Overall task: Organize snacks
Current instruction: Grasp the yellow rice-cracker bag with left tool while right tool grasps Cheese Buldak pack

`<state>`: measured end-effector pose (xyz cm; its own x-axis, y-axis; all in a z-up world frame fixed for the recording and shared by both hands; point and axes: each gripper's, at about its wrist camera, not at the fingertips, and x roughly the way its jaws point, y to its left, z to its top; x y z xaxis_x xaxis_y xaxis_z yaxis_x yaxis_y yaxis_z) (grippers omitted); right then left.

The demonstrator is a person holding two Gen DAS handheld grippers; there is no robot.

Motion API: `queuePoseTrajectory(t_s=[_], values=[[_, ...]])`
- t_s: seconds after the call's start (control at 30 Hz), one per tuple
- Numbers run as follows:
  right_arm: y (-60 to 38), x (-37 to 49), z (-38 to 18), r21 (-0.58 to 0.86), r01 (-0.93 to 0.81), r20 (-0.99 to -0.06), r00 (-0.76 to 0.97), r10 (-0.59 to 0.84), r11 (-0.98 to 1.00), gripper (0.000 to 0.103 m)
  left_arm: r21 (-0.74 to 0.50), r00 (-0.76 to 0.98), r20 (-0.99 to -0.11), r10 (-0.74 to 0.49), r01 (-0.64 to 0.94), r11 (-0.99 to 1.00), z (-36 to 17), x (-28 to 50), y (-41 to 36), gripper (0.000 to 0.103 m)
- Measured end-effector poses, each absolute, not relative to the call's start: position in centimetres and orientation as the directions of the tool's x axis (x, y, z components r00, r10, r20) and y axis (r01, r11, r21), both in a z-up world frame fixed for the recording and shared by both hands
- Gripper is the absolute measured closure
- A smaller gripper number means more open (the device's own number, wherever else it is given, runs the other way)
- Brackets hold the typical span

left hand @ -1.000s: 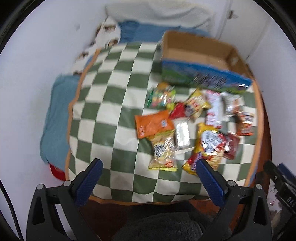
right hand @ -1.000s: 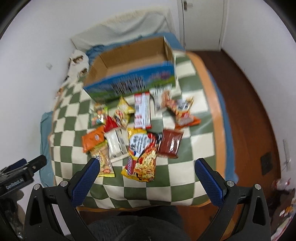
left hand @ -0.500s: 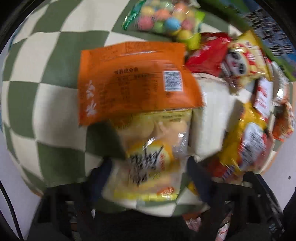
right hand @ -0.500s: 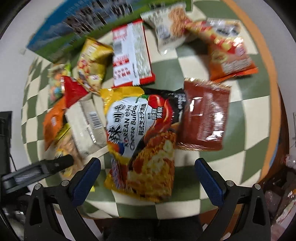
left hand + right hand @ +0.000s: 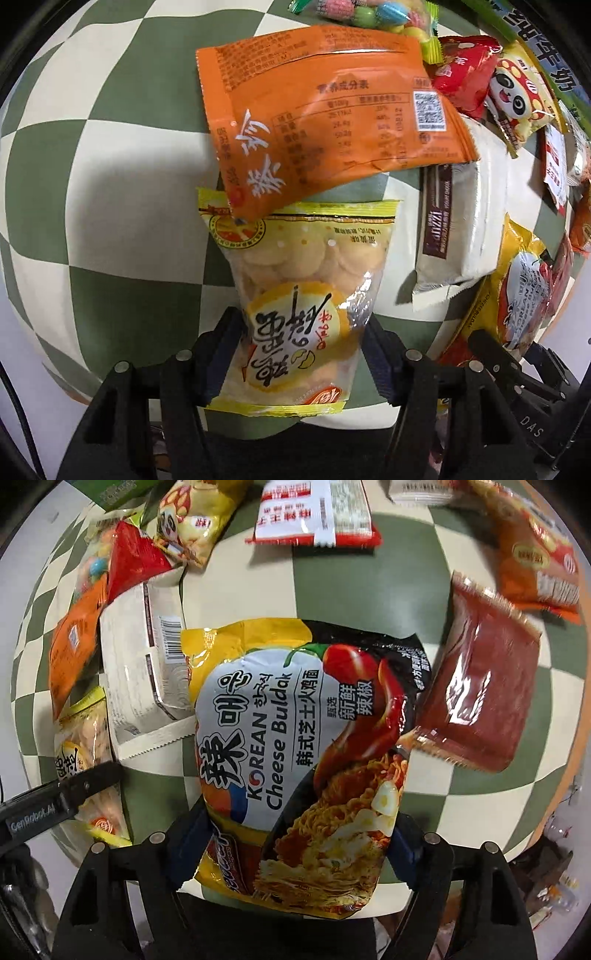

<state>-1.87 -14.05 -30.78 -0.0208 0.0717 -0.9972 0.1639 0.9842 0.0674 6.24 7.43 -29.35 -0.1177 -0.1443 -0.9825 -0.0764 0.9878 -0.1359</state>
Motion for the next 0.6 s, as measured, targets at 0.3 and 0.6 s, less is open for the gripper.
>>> queuePoseTrajectory(t_s=[0.3,0.6], values=[[-11.7,-1.9,-32.8,0.015,0.217,-1.000,0.027,0.009,0.976,0.015,-0.094,-0.083,-0.992,-0.094,0.006,0.996,-27.4,5.8,5.7,0.042],[-10.2,-4.1,-30.2,0.004,0.219,-0.999,0.035,-0.004,0.976,0.017,-0.107,-0.022,-0.994,-0.107,0.022,0.994,-23.9,2.7,6.8,0.057]])
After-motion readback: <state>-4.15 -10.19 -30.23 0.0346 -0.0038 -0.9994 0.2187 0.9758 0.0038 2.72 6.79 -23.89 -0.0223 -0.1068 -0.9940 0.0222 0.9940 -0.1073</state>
